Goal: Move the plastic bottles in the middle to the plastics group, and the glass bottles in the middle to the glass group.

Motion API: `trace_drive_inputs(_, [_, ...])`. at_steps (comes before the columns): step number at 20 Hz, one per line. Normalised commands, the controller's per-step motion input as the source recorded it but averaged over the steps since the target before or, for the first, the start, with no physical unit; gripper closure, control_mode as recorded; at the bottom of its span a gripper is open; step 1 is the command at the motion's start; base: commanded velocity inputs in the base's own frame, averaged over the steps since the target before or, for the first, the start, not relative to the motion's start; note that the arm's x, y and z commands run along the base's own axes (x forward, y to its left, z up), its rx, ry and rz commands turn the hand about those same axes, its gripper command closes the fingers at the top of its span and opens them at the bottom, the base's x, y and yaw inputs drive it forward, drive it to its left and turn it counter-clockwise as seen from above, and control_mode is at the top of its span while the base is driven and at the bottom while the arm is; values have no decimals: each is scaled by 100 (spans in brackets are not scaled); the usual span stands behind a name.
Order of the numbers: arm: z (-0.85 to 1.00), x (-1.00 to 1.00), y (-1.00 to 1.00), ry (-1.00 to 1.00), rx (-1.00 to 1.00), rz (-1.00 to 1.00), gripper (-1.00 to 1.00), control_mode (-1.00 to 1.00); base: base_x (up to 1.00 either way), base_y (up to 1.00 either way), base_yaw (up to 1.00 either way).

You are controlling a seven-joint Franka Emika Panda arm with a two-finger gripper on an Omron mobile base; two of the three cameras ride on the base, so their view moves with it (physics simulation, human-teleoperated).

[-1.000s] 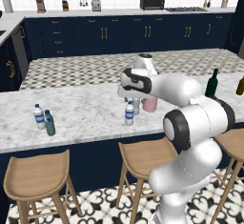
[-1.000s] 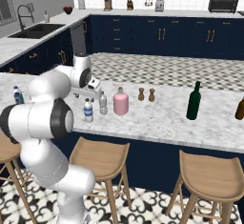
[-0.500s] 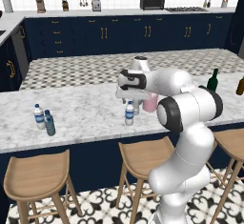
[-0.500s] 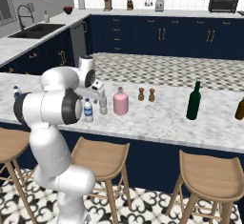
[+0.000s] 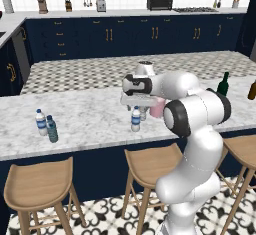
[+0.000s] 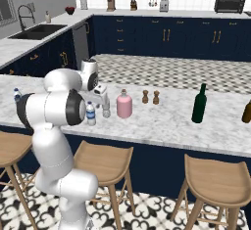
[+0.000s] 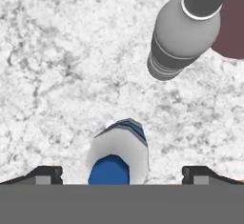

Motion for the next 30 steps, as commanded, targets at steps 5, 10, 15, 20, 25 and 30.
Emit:
trace_drive_inputs(5, [-36,11,8,3,0,0,-100,-100,0,0,0])
trace_drive_inputs(10, [-25,2,0,4,0,0,-100,-100,0,0,0])
trace_drive_inputs(15, [-27,-24,0,4,0,0,100,-100,0,0,0])
trace_drive_inputs(20, [-8,-42,0,1,0,0,100,-100,0,0,0])
trace_drive_inputs(25, [21,-42,51,-1,2,0,100,-100,0,0,0])
trace_drive_inputs(30, [13,-17,100,-2,0,0,100,-100,0,0,0])
